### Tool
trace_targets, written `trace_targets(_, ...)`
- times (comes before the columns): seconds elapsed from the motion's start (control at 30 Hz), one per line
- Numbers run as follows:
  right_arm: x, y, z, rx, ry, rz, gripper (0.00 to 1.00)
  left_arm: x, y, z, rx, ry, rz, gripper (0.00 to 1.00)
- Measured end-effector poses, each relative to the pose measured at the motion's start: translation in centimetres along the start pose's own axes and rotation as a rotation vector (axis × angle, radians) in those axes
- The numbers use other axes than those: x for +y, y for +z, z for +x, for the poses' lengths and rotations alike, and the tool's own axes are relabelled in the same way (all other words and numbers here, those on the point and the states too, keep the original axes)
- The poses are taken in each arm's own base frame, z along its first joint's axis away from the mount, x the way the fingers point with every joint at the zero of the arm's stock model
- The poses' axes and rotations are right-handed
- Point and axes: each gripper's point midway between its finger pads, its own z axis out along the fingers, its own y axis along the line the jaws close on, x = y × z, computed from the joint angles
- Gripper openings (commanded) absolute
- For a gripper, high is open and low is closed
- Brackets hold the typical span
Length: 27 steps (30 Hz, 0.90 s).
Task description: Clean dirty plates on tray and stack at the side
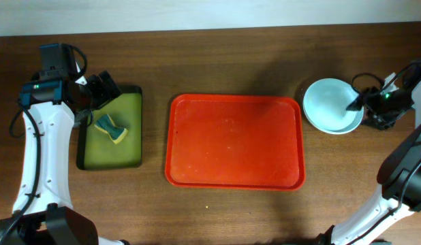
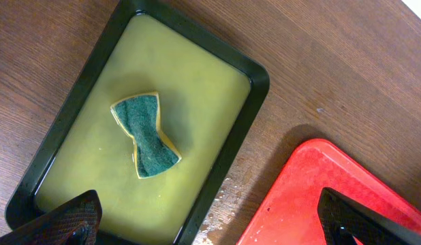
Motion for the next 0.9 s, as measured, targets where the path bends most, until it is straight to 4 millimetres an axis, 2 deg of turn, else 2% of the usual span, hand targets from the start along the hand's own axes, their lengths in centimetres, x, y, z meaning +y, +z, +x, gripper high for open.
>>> trace_targets(0.1, 1.3, -3.0, 1.1, -0.028, -0.018, -0.017, 0.89, 0.0, 0.0, 0.0, 0.0, 0.0, 0.0, 0.99)
trace_targets(0.2, 3.2, -8.1, 3.4, -0.099, -0.05, -0.027, 0.91, 0.0, 0.0, 0.0, 0.001, 0.0, 0.0, 1.0)
trace_targets(0.33, 6.4, -16.4, 8.0, -0.301, -0.161, -0.045, 0.96, 0.0, 0.0, 0.0, 0.001, 0.0, 0.0, 1.0)
trace_targets(0.43, 7.4, -19.3, 12.4, -0.398, -0.213, -0.058, 0.99, 0.0, 0.0, 0.0, 0.001, 0.0, 0.0, 0.99)
trace_targets(0.53, 7.2, -19.5, 16.7, -0.438, -0.234, -0.065, 0.99, 0.0, 0.0, 0.0, 0.001, 0.0, 0.0, 0.99)
trace_targets(0.63, 6.3, -17.9, 20.1, -0.428, -0.231, -0.068, 0.99, 0.0, 0.0, 0.0, 0.0, 0.0, 0.0, 0.99)
trace_targets(0.77, 5.4, -16.3, 22.2, -0.415, -0.226, -0.066, 0.99, 0.0, 0.0, 0.0, 0.001, 0.0, 0.0, 0.99)
trace_targets(0.9, 5.3, -16.2, 22.6, -0.421, -0.228, -0.065, 0.99, 0.0, 0.0, 0.0, 0.001, 0.0, 0.0, 0.99)
